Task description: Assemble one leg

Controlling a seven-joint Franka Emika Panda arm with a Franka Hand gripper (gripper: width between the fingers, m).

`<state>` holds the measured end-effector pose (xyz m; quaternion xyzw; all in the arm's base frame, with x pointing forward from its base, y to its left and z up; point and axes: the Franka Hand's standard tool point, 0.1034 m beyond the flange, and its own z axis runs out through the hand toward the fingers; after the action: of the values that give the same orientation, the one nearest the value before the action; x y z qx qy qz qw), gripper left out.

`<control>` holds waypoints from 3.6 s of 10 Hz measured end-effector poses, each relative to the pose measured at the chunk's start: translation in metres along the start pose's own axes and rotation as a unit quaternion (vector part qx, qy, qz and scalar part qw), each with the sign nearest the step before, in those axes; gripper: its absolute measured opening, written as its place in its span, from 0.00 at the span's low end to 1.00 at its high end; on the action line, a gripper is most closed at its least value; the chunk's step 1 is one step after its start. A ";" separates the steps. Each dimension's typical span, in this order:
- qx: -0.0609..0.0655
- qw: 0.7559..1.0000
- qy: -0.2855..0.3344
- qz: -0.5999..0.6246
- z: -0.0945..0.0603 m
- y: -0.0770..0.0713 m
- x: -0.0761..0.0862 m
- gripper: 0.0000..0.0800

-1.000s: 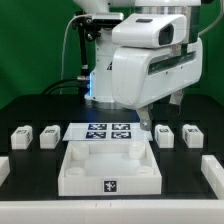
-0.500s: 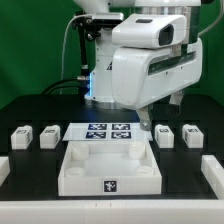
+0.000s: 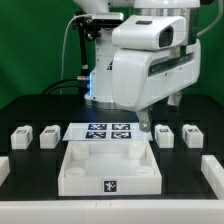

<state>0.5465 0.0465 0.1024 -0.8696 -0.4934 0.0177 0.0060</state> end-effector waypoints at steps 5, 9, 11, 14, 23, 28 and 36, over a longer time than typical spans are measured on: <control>0.024 0.968 0.004 -0.251 0.064 -0.050 -0.109 0.81; 0.022 0.976 0.013 -0.217 0.098 -0.062 -0.118 0.81; 0.024 0.976 0.012 -0.215 0.098 -0.062 -0.119 0.68; 0.024 0.976 0.012 -0.215 0.099 -0.062 -0.119 0.28; 0.017 0.976 0.015 -0.215 0.098 -0.060 -0.116 0.08; 0.003 0.967 0.046 -0.252 0.097 -0.057 -0.043 0.08; -0.001 0.970 0.057 -0.237 0.097 -0.058 -0.015 0.08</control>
Offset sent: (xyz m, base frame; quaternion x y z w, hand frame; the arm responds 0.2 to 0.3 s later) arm -0.0755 -0.0461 -0.0463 0.0159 0.0449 -0.2983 0.9533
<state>0.4858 0.0624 0.0072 -0.7272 -0.6845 -0.0344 0.0372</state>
